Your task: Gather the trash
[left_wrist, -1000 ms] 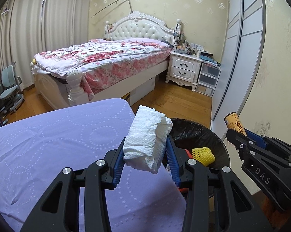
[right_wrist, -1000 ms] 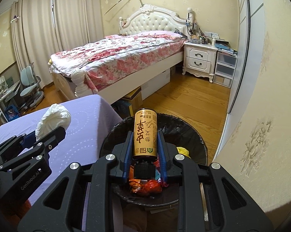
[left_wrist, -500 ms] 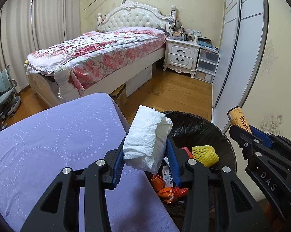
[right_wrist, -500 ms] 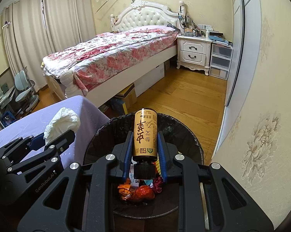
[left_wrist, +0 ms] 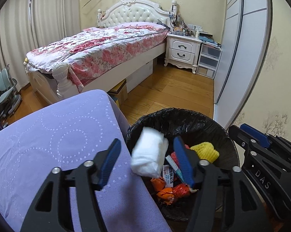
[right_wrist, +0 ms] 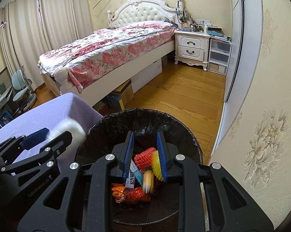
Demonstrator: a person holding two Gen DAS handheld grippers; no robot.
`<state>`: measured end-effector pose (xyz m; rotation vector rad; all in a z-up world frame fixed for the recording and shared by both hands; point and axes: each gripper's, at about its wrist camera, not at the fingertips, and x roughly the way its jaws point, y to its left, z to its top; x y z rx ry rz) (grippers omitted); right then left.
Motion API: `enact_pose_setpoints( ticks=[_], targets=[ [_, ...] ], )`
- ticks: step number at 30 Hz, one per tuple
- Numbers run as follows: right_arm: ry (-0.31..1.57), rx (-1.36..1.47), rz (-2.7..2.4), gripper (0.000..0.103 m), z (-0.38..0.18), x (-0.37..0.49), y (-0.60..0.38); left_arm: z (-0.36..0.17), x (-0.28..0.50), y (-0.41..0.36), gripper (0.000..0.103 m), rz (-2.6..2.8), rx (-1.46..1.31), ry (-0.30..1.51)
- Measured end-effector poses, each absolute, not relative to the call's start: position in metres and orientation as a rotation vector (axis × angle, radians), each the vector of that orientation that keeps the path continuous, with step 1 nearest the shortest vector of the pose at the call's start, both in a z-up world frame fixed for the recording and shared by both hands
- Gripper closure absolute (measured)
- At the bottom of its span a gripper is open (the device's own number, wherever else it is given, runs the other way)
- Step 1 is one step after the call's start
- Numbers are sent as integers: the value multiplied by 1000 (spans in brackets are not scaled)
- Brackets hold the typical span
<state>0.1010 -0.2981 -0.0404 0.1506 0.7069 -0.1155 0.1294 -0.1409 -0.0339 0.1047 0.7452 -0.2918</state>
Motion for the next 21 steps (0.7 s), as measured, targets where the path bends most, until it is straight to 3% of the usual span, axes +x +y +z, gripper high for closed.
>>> enact_pose_setpoints(
  ticks=[2, 3, 7, 15, 21],
  targets=[
    [703, 149, -125, 76, -40, 100, -299, -33, 128, -139, 32, -287, 100, 738],
    [701, 149, -129, 68, -40, 100, -300, -32, 128, -138, 29, -283, 98, 736],
    [690, 138, -150, 61, -37, 97, -301, -30, 128, -132, 25, -266, 82, 730],
    [658, 96, -190, 30, -27, 85, -293, -24, 124, -116, 19, -206, 86, 704],
    [654, 86, -206, 21, -21, 75, -287, -19, 113, -103, 17, -171, 93, 689]
  ],
)
